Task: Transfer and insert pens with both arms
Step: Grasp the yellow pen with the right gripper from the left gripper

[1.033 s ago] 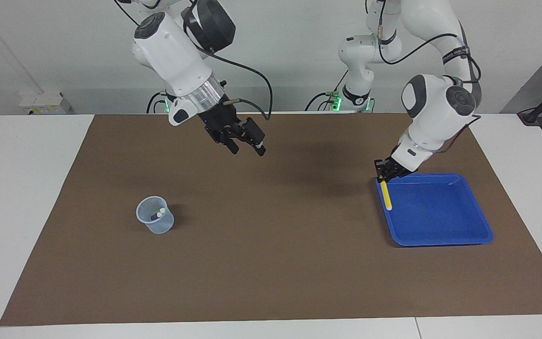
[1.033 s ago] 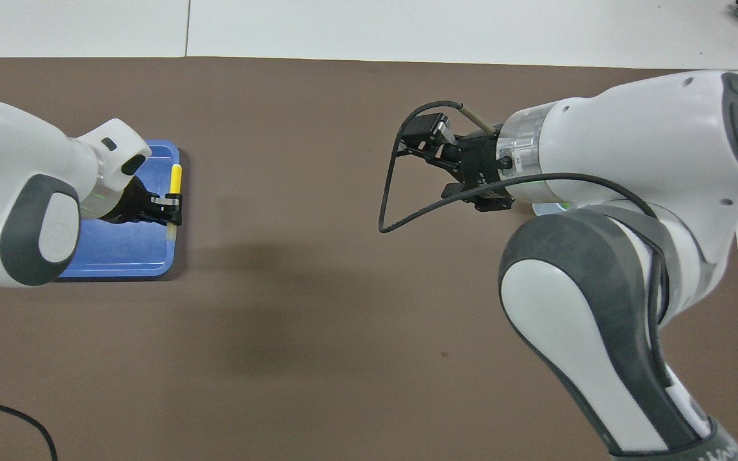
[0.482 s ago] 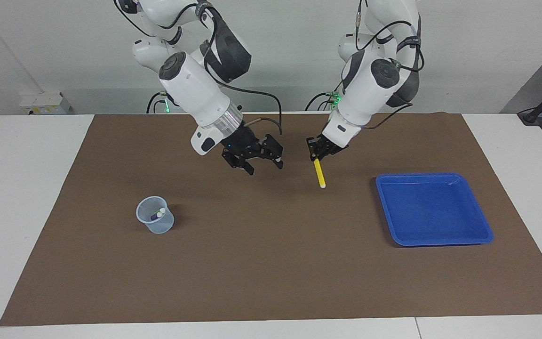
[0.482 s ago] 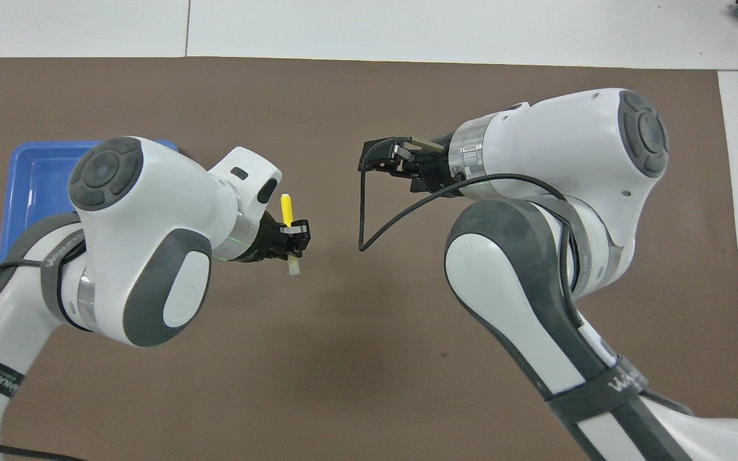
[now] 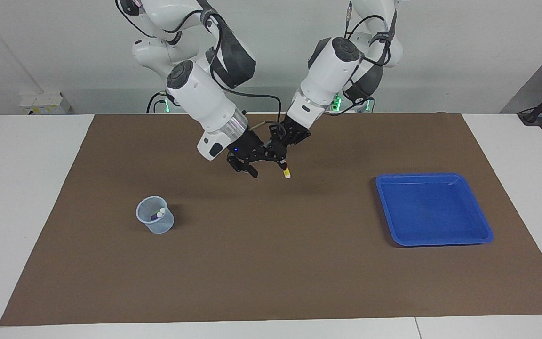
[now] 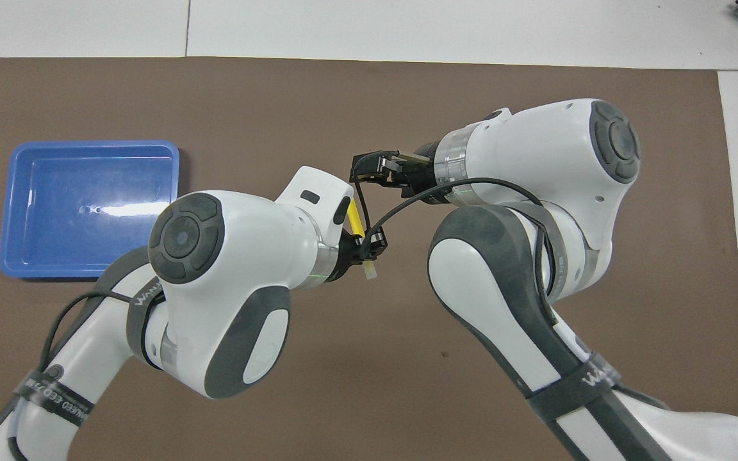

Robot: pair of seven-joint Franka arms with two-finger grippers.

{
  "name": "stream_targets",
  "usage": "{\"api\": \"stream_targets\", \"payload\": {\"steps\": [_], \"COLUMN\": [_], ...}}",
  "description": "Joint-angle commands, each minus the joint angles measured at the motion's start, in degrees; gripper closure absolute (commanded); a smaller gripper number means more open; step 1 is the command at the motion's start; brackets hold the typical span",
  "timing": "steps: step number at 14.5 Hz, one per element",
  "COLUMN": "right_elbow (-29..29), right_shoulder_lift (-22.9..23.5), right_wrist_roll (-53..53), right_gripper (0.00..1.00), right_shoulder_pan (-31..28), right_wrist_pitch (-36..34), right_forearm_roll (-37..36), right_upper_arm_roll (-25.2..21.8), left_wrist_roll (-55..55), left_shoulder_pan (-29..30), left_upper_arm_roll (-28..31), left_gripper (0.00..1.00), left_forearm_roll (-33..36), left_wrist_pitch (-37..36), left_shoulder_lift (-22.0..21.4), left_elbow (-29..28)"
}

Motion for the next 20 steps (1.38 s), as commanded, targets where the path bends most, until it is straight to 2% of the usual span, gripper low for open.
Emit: {"api": "stream_targets", "payload": {"steps": [1, 6, 8, 14, 15, 18, 20], "right_elbow": [-1.98, -1.98, -1.98, -1.72, -1.63, -1.28, -1.11], "right_shoulder_lift": [-0.71, -0.88, -0.97, -1.24, -1.32, -1.24, -1.32], "right_wrist_roll": [-2.72, -4.65, -6.14, -6.24, -6.24, -6.06, -4.75], "right_gripper": [0.06, 0.30, 0.43, 0.51, 0.59, 1.00, 1.00], "right_shoulder_pan": [0.18, -0.52, -0.69, -1.05, -1.05, -1.13, -1.05], "right_wrist_pitch": [1.51, -0.60, -2.44, -3.94, -4.38, -4.30, -4.38], "right_forearm_roll": [0.31, 0.14, -0.56, -1.80, -1.80, -1.80, -1.54], "right_upper_arm_roll": [0.06, -0.03, -0.12, -0.12, -0.12, -0.12, -0.03], "left_wrist_roll": [-3.74, -5.33, -5.24, -5.33, -5.24, -5.24, -5.33], "left_shoulder_pan": [-3.19, -4.43, -4.43, -3.99, -3.90, -3.73, -3.73], "left_upper_arm_roll": [0.72, 0.72, 0.80, 0.80, 0.80, 0.80, 0.80], "left_gripper": [1.00, 1.00, 1.00, 1.00, 1.00, 1.00, 1.00], "left_forearm_roll": [-1.07, -1.16, -1.16, -1.25, -1.25, -1.25, -1.34], "left_wrist_pitch": [3.91, 6.29, 6.56, 8.93, 8.93, 9.10, 9.63], "left_shoulder_lift": [-0.08, 0.01, 0.01, 0.36, 0.36, 0.36, 0.36], "left_elbow": [-0.63, -0.54, -0.63, -0.54, -0.54, -0.54, -0.63]}}
